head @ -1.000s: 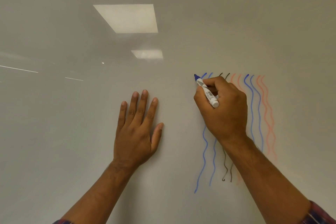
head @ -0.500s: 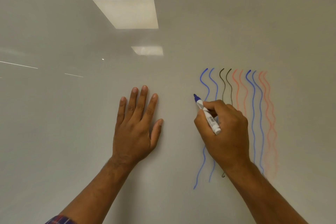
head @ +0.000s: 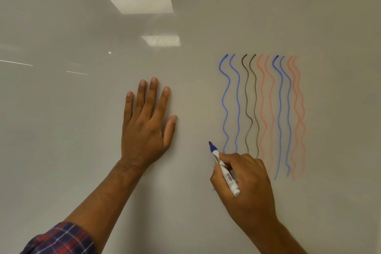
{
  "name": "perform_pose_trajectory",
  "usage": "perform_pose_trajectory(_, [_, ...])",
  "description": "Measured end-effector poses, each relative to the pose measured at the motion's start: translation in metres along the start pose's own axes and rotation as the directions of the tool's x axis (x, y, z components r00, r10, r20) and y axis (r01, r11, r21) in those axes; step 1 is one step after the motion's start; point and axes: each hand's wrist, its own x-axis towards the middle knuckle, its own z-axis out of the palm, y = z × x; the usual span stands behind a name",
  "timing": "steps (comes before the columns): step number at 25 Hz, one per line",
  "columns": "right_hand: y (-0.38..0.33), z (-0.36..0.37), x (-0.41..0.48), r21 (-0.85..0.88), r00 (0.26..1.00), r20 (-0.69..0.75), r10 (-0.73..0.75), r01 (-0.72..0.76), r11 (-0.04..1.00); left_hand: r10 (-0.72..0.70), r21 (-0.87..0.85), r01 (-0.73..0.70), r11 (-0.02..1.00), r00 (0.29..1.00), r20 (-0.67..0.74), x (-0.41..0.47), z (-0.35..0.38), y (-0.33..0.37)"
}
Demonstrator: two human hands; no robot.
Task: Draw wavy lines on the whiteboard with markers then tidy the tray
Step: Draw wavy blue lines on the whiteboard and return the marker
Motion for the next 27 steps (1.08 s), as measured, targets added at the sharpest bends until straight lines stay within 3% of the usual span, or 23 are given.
perform_pose_trajectory(2, [0.005, -0.001, -0.015, 0.025, 0.999, 0.001, 0.036, -0.036, 0.999, -0.004, -0.001, 0.004, 1.0, 1.0, -0.008, 0.0, -0.001, 0.001])
perform_pose_trajectory(6, [0.005, 0.005, -0.048, -0.039, 0.998, 0.019, -0.059, 0.059, 0.997, -0.002, 0.004, 0.002, 1.0, 1.0, 0.003, 0.0, -0.001, 0.002])
perform_pose_trajectory(10, [0.008, 0.011, -0.068, -0.041, 0.995, 0.094, -0.015, 0.019, 0.999, -0.019, 0.008, 0.019, 1.0, 1.0, 0.013, -0.003, -0.002, 0.004])
perform_pose_trajectory(12, [0.003, 0.007, -0.075, 0.014, 0.984, 0.174, 0.039, -0.042, 0.999, -0.033, 0.001, 0.033, 0.999, 0.999, 0.036, -0.008, -0.004, 0.007])
perform_pose_trajectory(14, [-0.003, 0.0, -0.08, 0.086, 0.955, 0.236, 0.181, -0.207, 0.975, -0.036, -0.001, 0.036, 0.999, 0.997, 0.062, -0.016, -0.006, 0.01])
perform_pose_trajectory(16, [-0.005, -0.008, -0.086, 0.213, 0.897, 0.315, 0.31, -0.385, 0.898, -0.04, -0.008, 0.041, 0.999, 0.995, 0.089, -0.028, -0.01, 0.013])
perform_pose_trajectory(19, [-0.012, -0.02, -0.098, 0.37, 0.836, 0.386, 0.389, -0.527, 0.765, -0.06, -0.029, 0.065, 0.997, 0.989, 0.135, -0.053, -0.014, 0.021])
perform_pose_trajectory(27, [-0.019, -0.039, -0.154, 0.451, 0.63, 0.539, 0.558, -0.776, 0.441, -0.079, -0.073, 0.108, 0.991, 0.943, 0.322, -0.156, -0.025, 0.061])
